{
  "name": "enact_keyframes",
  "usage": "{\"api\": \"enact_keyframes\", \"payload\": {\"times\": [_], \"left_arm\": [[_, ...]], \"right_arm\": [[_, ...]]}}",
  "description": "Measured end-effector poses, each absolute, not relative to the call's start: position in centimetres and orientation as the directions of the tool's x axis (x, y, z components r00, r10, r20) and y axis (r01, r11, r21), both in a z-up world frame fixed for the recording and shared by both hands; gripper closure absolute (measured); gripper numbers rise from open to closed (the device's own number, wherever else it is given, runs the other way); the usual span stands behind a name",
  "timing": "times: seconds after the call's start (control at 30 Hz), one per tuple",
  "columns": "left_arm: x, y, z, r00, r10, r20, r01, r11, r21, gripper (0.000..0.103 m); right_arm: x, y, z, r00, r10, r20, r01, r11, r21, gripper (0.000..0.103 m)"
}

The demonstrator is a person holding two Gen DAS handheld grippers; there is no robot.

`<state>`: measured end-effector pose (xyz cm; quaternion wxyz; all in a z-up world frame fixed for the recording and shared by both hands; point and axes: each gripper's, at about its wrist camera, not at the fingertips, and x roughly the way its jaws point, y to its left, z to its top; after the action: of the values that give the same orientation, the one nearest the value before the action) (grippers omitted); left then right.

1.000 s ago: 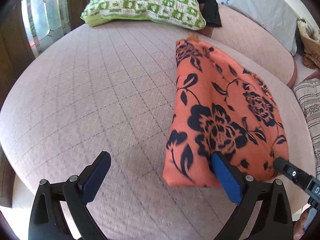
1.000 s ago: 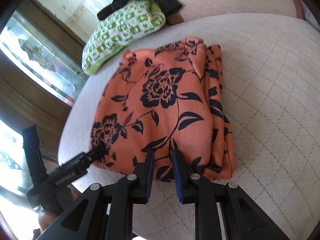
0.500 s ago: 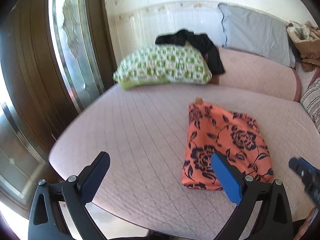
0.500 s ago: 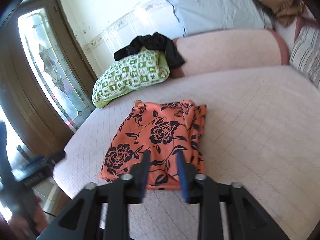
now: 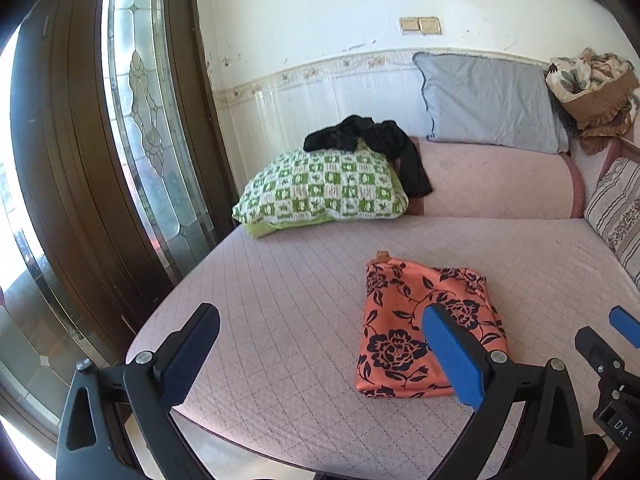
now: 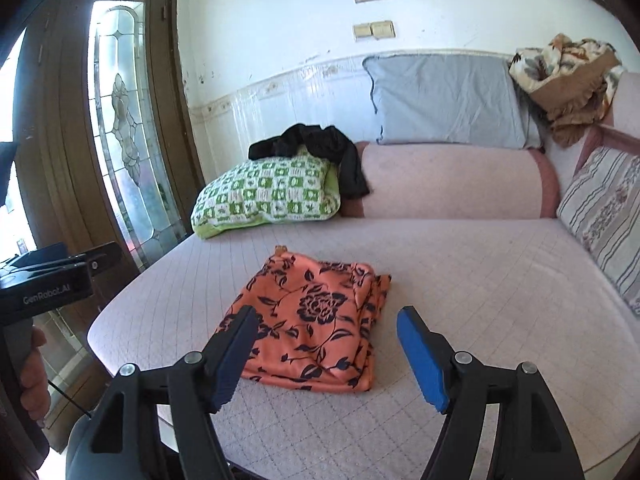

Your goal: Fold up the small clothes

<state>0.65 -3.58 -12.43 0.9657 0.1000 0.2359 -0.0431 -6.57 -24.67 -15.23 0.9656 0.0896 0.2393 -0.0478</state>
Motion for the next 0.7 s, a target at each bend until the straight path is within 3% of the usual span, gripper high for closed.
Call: {"api": "enact_keyframes", "payload": {"times": [0.7], "left_arm": [[-2.6,-2.8,-8.3,0.899,-0.084,-0.429,0.140,0.985,0.101,0.002]], "right_arm": [[-9.4,-22.4,-9.9,0.909,-0.111,-0.402,0.172,0.978,0.119,0.028]]}}
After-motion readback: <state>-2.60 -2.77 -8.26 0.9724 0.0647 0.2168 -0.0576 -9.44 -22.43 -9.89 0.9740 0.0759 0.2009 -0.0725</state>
